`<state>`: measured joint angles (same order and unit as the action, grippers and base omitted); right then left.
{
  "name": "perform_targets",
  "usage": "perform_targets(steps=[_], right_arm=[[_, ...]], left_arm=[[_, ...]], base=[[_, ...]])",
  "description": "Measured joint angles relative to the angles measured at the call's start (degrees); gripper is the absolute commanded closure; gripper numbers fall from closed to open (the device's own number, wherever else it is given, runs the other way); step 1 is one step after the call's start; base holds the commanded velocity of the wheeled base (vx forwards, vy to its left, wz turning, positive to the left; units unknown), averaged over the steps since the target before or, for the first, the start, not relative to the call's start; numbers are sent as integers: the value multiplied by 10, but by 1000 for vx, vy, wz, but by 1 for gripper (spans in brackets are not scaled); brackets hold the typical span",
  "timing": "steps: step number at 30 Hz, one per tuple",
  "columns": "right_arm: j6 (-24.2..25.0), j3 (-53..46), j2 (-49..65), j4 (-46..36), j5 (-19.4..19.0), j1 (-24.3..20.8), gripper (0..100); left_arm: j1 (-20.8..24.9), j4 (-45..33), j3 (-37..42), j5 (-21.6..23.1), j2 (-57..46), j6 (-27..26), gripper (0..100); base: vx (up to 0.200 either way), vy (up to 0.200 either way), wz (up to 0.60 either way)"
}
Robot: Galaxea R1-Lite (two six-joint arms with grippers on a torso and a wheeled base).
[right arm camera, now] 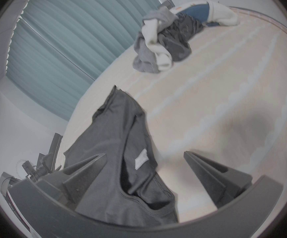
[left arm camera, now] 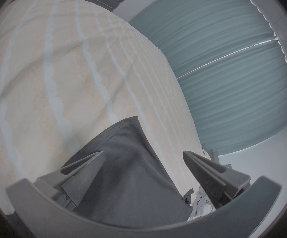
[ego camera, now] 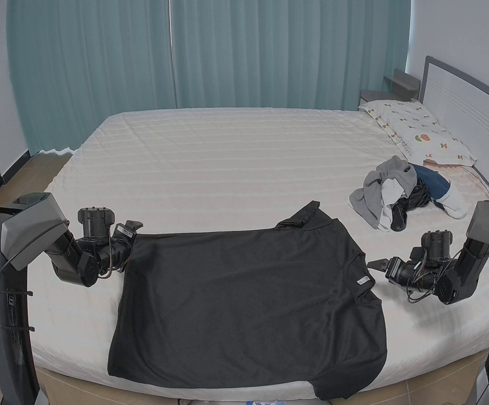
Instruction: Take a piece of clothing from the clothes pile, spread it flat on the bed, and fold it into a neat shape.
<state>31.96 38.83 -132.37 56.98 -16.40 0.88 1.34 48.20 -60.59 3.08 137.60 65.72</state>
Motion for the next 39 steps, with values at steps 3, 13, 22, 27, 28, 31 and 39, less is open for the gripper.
perform_targets(steps=[3,13,22,27,28,31,39], right_arm=[[2,8,17,-2,3,-1,0],[6,-52,100,-18,21,-20,0],[77,-153,172,-12,22,-58,0],[118,-187,188,-7,19,-72,0],[120,-191,188,-7,18,-74,0],[121,-199,180,1,18,-76,0],[121,-221,159,59,18,-80,0]], left_arm=[[2,2,23,-1,-17,-11,0],[7,2,75,1,-77,-25,0],[8,13,221,45,-152,-43,0],[9,51,295,95,-181,-54,0],[8,54,304,99,-184,-58,0],[6,57,325,103,-189,-73,0],[5,59,354,107,-192,-93,0]], base=[[0,0,0],[0,0,0],[-22,0,0],[-200,0,0],[-200,0,0],[-200,0,0],[-125,0,0]])
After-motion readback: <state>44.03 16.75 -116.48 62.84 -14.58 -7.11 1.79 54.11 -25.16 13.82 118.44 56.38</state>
